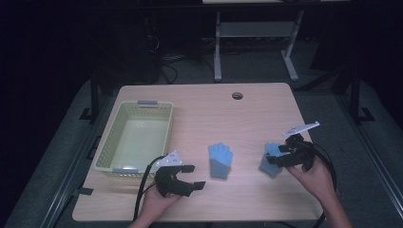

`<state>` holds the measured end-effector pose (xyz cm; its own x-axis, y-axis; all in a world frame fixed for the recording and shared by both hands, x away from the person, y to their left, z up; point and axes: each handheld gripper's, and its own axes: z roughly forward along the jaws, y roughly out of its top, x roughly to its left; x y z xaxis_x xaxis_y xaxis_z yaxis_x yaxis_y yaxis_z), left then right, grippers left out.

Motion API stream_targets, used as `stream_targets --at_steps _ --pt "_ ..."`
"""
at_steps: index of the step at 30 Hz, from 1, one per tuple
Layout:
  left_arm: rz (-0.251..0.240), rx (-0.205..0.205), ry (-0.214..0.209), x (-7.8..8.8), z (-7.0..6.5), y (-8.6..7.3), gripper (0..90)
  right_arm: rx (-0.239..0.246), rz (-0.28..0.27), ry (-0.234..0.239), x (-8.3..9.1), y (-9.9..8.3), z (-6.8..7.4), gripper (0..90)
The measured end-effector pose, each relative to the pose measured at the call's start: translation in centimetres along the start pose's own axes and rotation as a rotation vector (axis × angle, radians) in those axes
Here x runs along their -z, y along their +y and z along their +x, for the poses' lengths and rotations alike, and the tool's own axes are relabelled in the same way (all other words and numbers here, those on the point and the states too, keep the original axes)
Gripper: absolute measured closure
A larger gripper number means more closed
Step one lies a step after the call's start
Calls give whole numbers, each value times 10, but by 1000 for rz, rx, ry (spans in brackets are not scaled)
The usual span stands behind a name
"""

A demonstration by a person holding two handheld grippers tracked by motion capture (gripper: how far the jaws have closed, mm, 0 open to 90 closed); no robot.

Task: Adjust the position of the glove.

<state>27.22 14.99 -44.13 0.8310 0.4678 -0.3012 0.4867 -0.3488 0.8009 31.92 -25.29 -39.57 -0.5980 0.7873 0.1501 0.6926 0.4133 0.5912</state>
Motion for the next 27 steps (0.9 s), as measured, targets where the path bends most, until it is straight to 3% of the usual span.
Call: stream_targets --at_steps 4,10,13,18,27 --pt "-6 5 7 1 1 0 217 -8 23 -13 -6 6 -8 331" --pt "-22 2 15 4 1 0 221 -63 54 -37 -21 6 -23 406" --pt "-21 19 3 3 2 -1 220 -71 62 -35 -24 4 -25 443" --pt "-15 23 -3 1 1 -1 219 -72 125 -46 -35 1 -28 540" --pt "-12 30 -10 0 1 -1 219 -60 190 -58 -49 -6 -28 595"
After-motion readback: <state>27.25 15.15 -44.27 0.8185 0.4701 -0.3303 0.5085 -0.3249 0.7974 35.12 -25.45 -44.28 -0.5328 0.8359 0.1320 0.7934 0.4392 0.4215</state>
